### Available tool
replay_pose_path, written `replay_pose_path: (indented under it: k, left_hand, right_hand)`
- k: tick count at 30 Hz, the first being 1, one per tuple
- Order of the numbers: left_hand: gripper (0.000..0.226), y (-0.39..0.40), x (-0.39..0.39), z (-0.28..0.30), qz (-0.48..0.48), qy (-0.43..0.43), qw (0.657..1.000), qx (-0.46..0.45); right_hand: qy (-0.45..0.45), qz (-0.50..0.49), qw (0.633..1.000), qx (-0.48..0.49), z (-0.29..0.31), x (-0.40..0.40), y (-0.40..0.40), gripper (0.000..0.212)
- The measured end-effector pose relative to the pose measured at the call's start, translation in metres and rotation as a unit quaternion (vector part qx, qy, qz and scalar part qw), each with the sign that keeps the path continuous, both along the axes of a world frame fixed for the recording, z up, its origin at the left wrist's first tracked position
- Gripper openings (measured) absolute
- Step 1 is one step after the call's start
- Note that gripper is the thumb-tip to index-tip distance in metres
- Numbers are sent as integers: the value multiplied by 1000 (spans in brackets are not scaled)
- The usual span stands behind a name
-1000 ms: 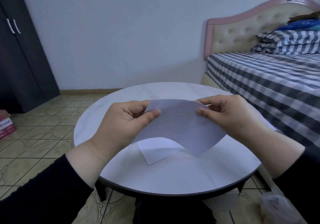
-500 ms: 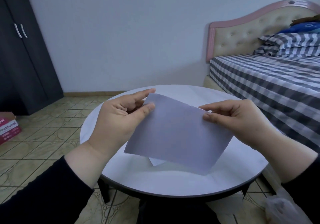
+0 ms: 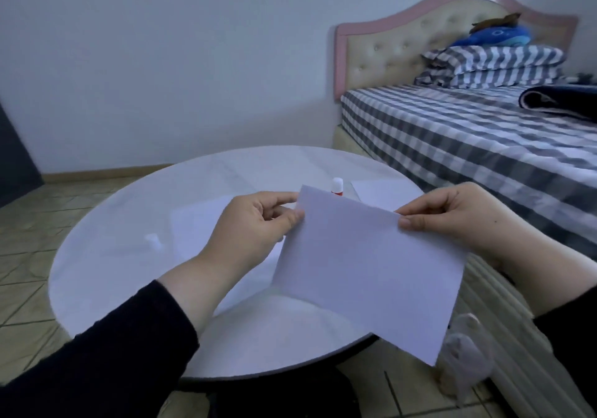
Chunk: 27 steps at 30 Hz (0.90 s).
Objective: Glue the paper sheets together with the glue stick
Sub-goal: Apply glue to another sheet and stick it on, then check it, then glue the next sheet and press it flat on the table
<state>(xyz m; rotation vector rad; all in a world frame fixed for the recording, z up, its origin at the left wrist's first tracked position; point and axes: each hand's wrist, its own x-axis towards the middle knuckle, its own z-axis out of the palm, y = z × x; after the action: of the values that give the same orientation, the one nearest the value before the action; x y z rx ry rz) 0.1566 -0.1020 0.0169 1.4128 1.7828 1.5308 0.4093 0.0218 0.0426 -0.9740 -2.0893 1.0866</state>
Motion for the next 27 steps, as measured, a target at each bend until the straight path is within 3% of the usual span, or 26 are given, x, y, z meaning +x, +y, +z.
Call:
replay_pose_path:
  k: [3,6,9,12,17,20,23,27]
  left_hand:
    - [34,30,-1,-22,51,119,985,-110]
    - [48,51,-7,-40,56,261,942,-201]
    - [62,68,-13,-53,41,340,898,-275]
    - [70,79,-17,-57,52,375,866,-326]
    - [75,88,-19,-65,31,390,855,-342]
    - [75,90,-16,-74,15,409,843,-349]
    - [74,90,-17,-82,17,416,840,-348]
    - [73,90,-16,-85,21,420,839,-346]
  right_hand:
    - [-18,-78,996,-35,-8,34,21,12]
    - [-21,-144,988,-44,-12,61,40,9]
    - [-10,-211,977,-42,-12,74,62,9]
    - [64,-254,963,-55,-14,68,85,10]
    - [116,-292,947,-71,-40,22,132,7]
    - [71,-313,946,-41,-59,-3,153,4]
    - [-37,-332,942,41,-73,-16,163,14]
    - [-154,-310,936,70,-87,-20,171,32]
